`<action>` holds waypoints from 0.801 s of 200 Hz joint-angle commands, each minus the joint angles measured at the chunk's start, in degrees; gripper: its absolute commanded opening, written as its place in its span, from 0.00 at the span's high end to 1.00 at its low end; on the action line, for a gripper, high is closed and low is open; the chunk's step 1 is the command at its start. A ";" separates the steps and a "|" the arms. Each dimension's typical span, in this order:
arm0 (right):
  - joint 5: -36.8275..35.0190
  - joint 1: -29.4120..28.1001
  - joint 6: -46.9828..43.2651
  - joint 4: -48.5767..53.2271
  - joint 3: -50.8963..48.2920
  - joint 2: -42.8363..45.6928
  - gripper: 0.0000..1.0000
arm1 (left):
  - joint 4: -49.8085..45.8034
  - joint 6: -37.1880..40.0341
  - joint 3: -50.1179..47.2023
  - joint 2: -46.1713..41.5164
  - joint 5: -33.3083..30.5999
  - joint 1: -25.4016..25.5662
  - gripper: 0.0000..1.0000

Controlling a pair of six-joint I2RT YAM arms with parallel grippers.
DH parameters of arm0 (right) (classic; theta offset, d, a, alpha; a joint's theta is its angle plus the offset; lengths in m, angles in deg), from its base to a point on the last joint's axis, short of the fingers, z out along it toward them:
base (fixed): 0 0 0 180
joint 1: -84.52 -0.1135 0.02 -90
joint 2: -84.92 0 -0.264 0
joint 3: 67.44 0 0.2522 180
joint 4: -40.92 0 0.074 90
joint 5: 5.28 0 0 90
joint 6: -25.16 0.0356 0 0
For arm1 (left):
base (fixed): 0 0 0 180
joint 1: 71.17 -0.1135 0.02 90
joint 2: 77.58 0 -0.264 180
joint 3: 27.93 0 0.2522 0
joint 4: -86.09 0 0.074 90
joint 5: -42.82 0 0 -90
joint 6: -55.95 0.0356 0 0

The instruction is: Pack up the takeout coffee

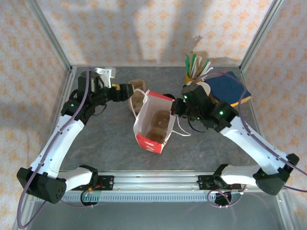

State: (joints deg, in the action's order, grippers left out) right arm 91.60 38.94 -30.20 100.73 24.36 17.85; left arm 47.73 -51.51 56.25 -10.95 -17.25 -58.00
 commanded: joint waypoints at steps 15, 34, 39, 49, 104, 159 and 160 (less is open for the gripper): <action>3.85 -1.85 -8.34 -4.79 -3.37 4.88 1.00 | 4.27 -3.52 -0.63 -0.03 0.63 -1.05 0.10; 3.81 -1.88 -9.61 -4.96 -4.49 6.38 1.00 | 5.07 -4.15 -0.62 -0.30 1.14 -1.23 0.10; 4.17 -1.84 -9.91 -5.20 -4.78 6.78 1.00 | 5.16 -4.30 -0.63 -0.41 1.13 -1.33 0.10; 5.25 -1.88 -10.63 -6.37 -5.47 7.74 1.00 | 5.43 -4.50 -0.84 -0.54 1.18 -1.38 0.10; 7.20 -1.83 -12.22 -13.26 -10.07 13.76 1.00 | 5.62 -4.90 -1.32 -0.71 1.13 -1.34 0.10; 2.93 -1.83 -5.19 -13.35 -10.12 12.76 1.00 | 6.25 -5.40 -1.57 -1.20 1.87 -1.31 0.11; 2.90 -1.86 -5.02 -13.30 -10.07 12.75 1.00 | 6.29 -5.40 -1.58 -1.22 1.92 -1.31 0.11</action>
State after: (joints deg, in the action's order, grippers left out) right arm 97.13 37.21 -39.62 89.82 14.40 31.38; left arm 51.21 -56.18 55.59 -10.97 -16.92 -58.92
